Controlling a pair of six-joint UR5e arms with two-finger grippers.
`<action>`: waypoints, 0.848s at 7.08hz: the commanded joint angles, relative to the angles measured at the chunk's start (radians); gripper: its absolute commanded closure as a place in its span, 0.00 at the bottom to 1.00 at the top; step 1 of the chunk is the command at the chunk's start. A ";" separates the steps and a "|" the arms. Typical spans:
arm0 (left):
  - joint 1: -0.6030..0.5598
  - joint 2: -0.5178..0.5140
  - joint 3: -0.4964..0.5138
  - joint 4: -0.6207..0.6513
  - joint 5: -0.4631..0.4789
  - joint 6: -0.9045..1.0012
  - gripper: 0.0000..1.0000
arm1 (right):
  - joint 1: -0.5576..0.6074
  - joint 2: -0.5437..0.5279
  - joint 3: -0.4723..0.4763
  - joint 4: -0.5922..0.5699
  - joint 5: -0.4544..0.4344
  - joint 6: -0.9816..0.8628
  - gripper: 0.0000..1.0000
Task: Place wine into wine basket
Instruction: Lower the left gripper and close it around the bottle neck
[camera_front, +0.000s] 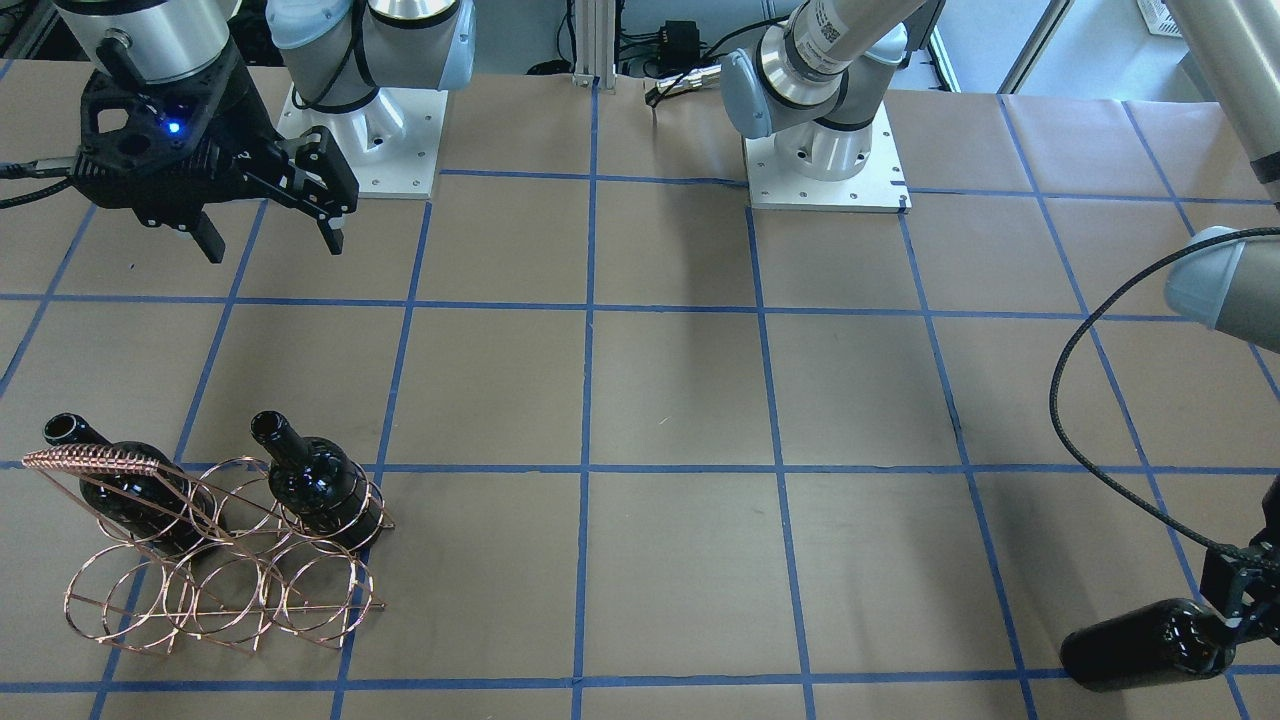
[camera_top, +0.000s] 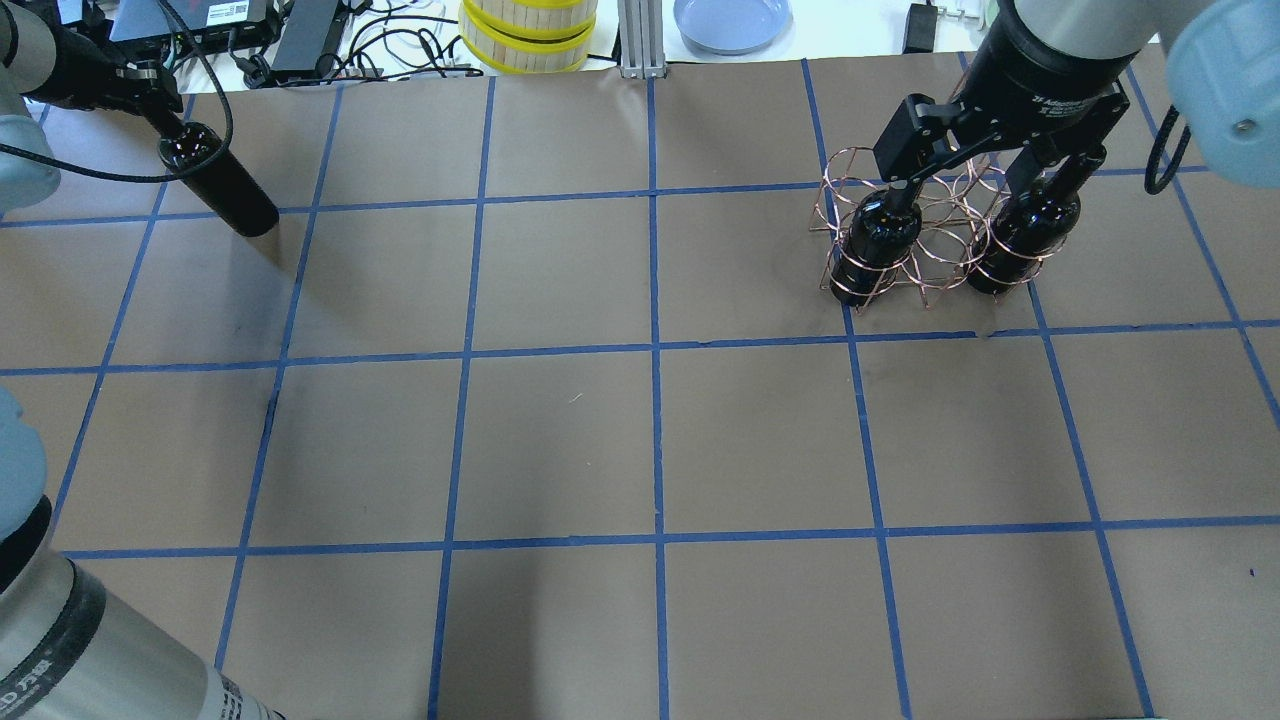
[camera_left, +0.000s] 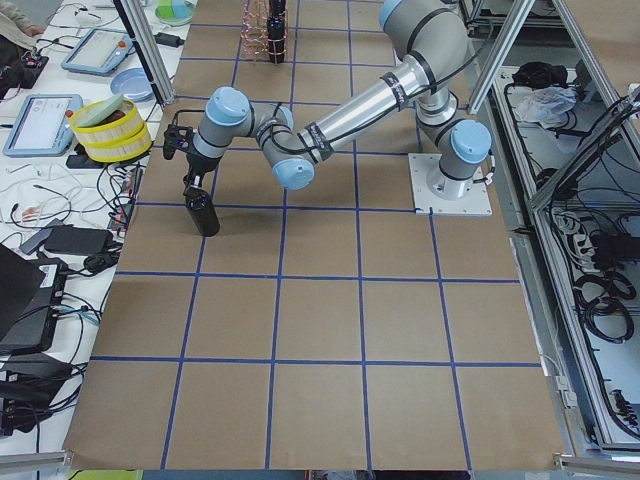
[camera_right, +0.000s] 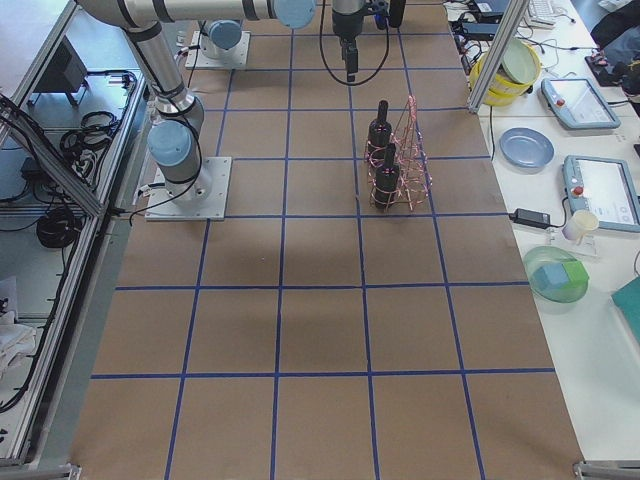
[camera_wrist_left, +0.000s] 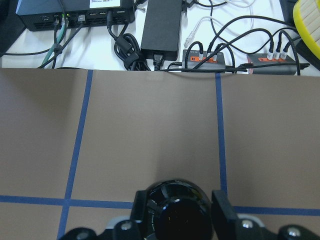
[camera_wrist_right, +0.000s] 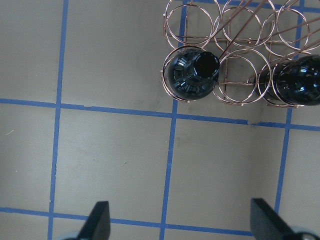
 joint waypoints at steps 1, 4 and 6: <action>0.000 -0.001 -0.001 0.000 -0.002 -0.001 0.70 | 0.000 0.000 0.000 0.000 0.000 0.000 0.00; 0.005 0.008 -0.008 -0.005 -0.006 -0.006 1.00 | 0.000 0.000 0.000 -0.002 0.000 0.000 0.00; -0.027 0.060 -0.008 -0.041 0.006 -0.056 1.00 | 0.000 0.000 0.000 -0.003 0.000 0.000 0.00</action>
